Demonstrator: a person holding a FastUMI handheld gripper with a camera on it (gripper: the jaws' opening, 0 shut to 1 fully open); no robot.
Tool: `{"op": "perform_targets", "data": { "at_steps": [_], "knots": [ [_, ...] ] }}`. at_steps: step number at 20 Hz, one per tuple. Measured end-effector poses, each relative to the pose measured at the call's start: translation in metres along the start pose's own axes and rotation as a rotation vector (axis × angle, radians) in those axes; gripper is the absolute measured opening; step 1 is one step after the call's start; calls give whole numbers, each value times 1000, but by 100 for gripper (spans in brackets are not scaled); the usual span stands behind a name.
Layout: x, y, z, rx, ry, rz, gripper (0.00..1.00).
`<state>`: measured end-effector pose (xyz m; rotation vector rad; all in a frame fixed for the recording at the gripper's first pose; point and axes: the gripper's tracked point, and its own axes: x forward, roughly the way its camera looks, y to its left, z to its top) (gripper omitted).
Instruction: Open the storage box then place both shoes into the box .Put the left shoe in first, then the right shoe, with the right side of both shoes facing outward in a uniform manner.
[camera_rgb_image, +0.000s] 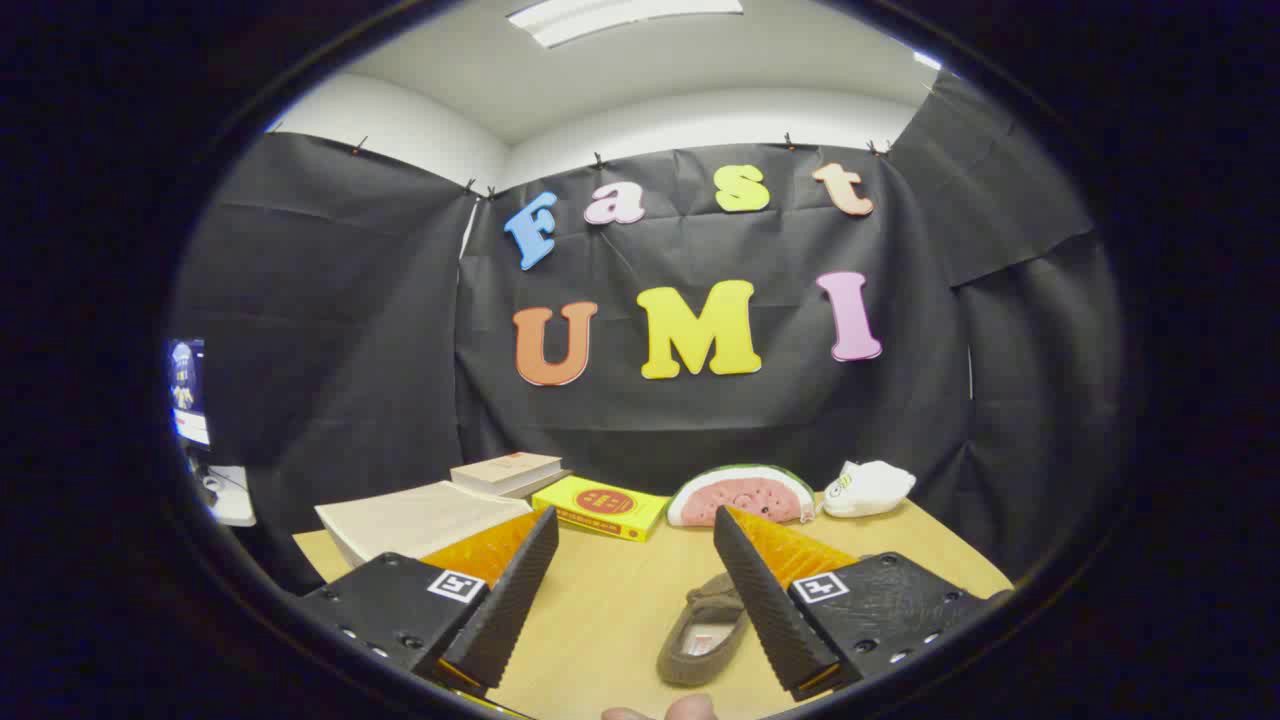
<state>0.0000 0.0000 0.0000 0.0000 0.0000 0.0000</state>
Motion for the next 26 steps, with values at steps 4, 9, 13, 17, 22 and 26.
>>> {"op": "perform_targets", "data": {
  "at_steps": [4, 9, 13, 17, 22, 26],
  "knots": [
    [34, 12, -15, -45, 8, 72, 95],
    [30, 27, -22, -22, 28, 81, 96],
    [28, 42, -22, -22, 27, 75, 96],
    [33, 58, -15, 26, 11, 93, 95],
    [42, 77, -17, 59, 32, 120, 95],
    [46, 109, -33, 114, 69, 160, 95]
  ]
}}
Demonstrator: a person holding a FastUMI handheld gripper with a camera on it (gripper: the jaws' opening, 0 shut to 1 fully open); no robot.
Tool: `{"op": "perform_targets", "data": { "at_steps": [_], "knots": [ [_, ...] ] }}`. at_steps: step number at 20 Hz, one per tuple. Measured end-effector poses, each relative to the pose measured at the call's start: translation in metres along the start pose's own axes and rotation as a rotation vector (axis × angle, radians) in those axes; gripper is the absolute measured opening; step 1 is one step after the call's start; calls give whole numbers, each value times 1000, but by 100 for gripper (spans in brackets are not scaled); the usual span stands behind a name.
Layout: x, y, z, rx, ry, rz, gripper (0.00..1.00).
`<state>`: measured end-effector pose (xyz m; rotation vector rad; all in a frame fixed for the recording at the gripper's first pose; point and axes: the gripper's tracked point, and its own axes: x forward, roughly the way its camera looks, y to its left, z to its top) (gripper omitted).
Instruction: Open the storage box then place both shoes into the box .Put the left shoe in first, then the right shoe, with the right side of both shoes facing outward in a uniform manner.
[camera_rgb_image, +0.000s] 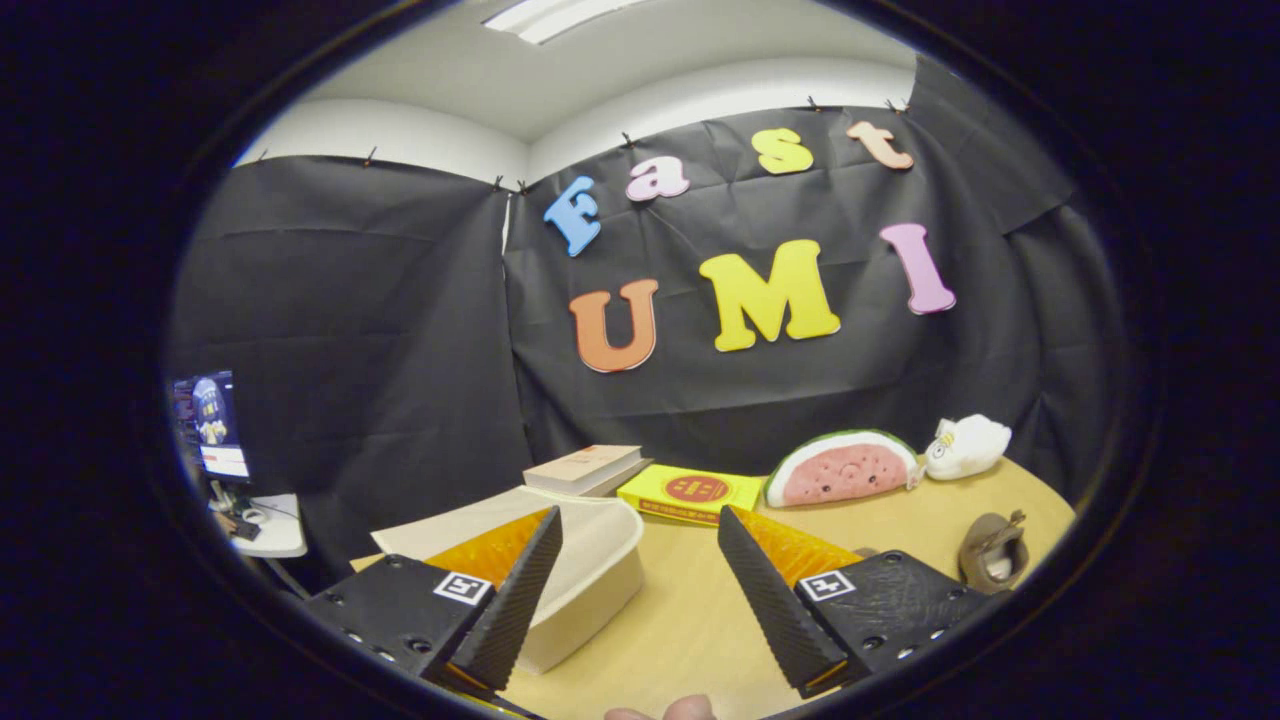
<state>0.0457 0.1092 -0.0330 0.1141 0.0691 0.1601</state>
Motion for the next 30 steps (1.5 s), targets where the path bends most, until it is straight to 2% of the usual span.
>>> {"op": "perform_targets", "data": {
  "at_steps": [7, 13, 16, 30],
  "knots": [
    [29, 42, -49, 140, 90, 16, 95],
    [56, 52, -78, 244, 181, -9, 95],
    [66, 48, -83, 296, 201, -24, 95],
    [87, 73, -101, 567, 301, 40, 94]
  ]
}}
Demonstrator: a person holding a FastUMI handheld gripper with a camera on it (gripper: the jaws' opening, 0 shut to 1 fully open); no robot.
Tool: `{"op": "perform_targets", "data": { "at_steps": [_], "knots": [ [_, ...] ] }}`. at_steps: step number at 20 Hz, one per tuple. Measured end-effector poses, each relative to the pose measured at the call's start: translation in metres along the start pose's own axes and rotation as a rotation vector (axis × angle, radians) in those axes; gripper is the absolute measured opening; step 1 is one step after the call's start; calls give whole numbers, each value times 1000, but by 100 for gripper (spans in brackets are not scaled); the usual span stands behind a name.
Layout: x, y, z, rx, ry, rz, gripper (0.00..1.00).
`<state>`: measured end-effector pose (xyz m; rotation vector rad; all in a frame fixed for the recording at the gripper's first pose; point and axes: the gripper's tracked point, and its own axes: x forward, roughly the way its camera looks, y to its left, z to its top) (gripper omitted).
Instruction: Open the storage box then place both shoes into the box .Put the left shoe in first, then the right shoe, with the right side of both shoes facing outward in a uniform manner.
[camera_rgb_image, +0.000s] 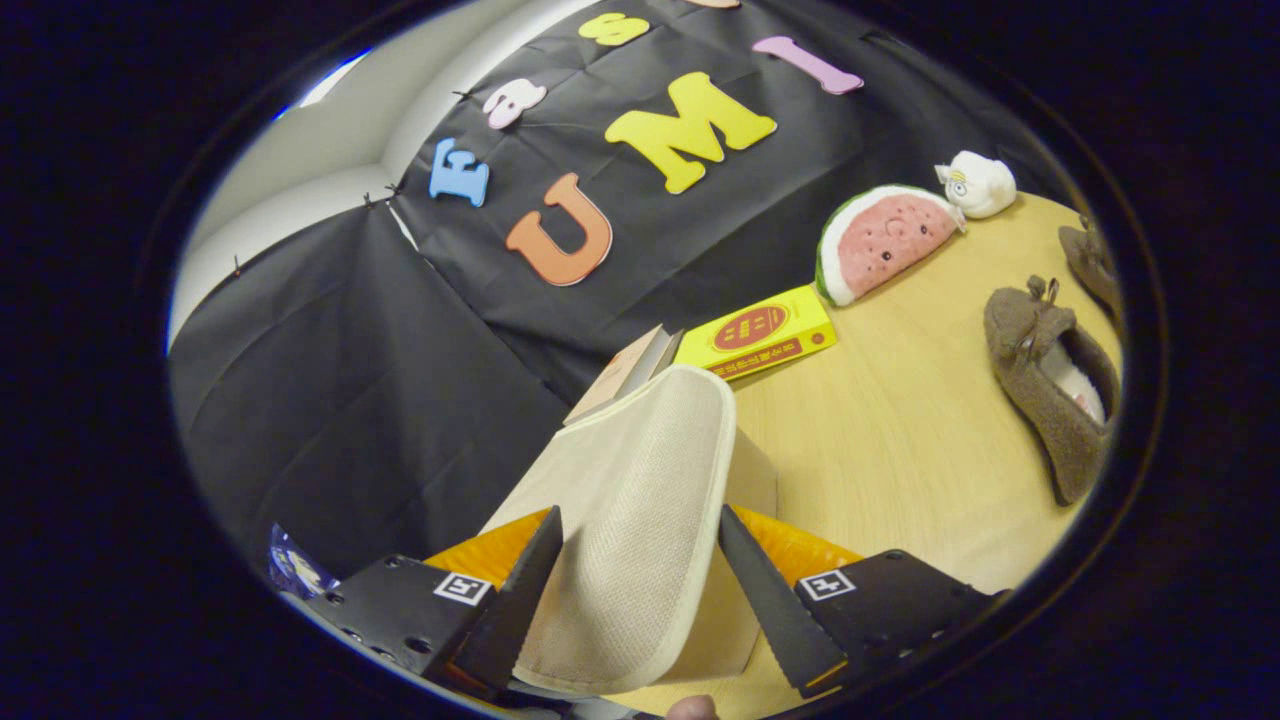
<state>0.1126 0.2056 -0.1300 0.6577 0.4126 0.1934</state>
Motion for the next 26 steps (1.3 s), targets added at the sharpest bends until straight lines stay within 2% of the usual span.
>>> {"op": "perform_targets", "data": {
  "at_steps": [3, 5, 7, 9, 10, 12, 14, 17, 19, 26],
  "knots": [
    [-9, 6, 13, 8, -32, 18, 92],
    [-14, 16, 25, 6, -68, 49, 77],
    [-18, 24, 39, -25, -116, 67, 77],
    [-26, 32, 54, -45, -163, 75, 57],
    [-31, 32, 68, -41, -198, 60, 42],
    [-25, 43, 66, -49, -178, 78, 13],
    [-21, 50, 64, -50, -159, 91, 14],
    [-24, 63, 79, -53, -198, 101, 14],
    [-22, 75, 82, -65, -194, 119, 0],
    [-18, 163, 105, -147, -231, 235, 0]
  ]
}}
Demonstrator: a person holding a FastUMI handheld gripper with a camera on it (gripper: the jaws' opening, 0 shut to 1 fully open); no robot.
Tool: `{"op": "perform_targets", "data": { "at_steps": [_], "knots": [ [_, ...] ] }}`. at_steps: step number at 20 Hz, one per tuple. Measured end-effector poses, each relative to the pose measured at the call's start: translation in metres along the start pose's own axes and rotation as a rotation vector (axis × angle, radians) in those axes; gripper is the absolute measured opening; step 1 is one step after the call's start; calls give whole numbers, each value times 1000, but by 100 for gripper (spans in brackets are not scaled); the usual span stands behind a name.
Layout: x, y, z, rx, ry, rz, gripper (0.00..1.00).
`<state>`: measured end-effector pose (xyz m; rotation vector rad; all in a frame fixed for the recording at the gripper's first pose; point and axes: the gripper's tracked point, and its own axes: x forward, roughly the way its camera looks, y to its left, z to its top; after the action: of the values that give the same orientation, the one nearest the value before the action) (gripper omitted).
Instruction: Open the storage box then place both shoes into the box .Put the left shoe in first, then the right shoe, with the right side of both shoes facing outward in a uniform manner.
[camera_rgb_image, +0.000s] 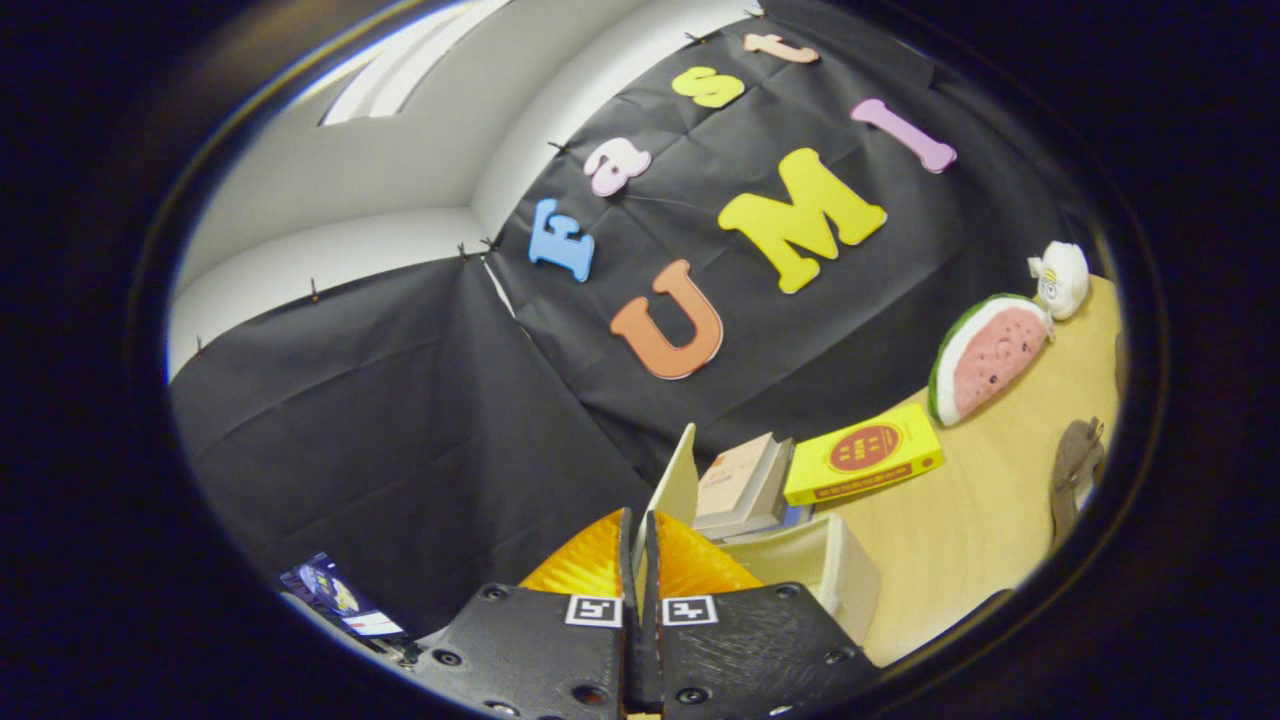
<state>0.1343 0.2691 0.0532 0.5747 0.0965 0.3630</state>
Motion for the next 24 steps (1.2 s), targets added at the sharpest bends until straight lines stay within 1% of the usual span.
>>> {"op": "perform_targets", "data": {
  "at_steps": [4, 7, 12, 14, 16, 17, 18, 22, 23, 24],
  "knots": [
    [32, 58, -6, -108, 17, 64, 0],
    [55, 91, -19, -166, 43, 92, 0],
    [86, 125, -40, -240, 85, 111, 0],
    [99, 138, -49, -266, 109, 127, 2],
    [106, 157, -55, -329, 108, 182, 21],
    [105, 163, -55, -371, 95, 188, 26],
    [107, 166, -55, -394, 79, 197, 36],
    [97, 166, -52, -408, 44, 208, 75],
    [95, 165, -48, -415, 35, 204, 77],
    [93, 160, -45, -428, 25, 191, 78]
  ]
}}
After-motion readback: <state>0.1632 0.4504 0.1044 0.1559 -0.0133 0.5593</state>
